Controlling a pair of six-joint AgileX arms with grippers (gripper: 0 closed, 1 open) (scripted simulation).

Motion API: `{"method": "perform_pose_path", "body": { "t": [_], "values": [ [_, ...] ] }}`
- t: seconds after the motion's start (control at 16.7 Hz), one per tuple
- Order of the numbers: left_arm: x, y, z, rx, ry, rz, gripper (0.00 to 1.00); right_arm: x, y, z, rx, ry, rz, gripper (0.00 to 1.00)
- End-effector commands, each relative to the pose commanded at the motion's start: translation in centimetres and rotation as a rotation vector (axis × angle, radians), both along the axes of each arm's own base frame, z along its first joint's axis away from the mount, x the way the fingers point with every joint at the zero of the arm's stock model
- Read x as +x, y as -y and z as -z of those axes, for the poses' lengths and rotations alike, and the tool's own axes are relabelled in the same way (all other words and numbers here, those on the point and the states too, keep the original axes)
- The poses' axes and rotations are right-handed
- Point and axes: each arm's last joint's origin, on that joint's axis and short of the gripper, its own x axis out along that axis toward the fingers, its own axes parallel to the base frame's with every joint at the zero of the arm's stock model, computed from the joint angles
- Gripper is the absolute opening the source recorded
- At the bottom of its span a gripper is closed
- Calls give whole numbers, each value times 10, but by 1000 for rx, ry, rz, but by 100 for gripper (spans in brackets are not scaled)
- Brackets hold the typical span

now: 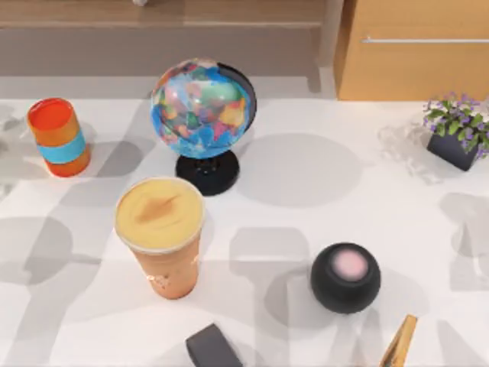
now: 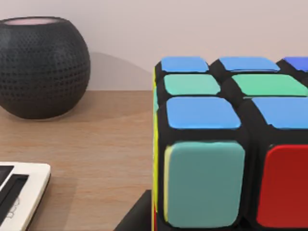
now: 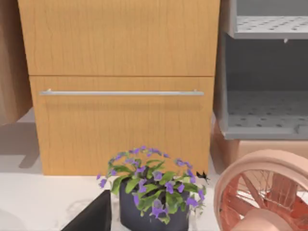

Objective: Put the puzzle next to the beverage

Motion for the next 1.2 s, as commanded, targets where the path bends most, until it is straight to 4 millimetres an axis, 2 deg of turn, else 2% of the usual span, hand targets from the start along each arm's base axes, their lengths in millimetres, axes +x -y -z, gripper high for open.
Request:
{"method": "perform_pose_path", "body": {
  "t": [0.12, 0.18, 0.6, 1.2],
  "values": [
    [0, 0, 0, 0, 0, 0, 2, 0, 0, 0, 0, 0, 0, 100],
    [0, 0, 0, 0, 0, 0, 0, 0, 0, 0, 0, 0, 0, 100],
    [0, 0, 0, 0, 0, 0, 0, 0, 0, 0, 0, 0, 0, 100],
    [-2, 1, -12, 1, 5, 2, 0, 0, 0, 0, 0, 0, 0, 100]
  ]
}}
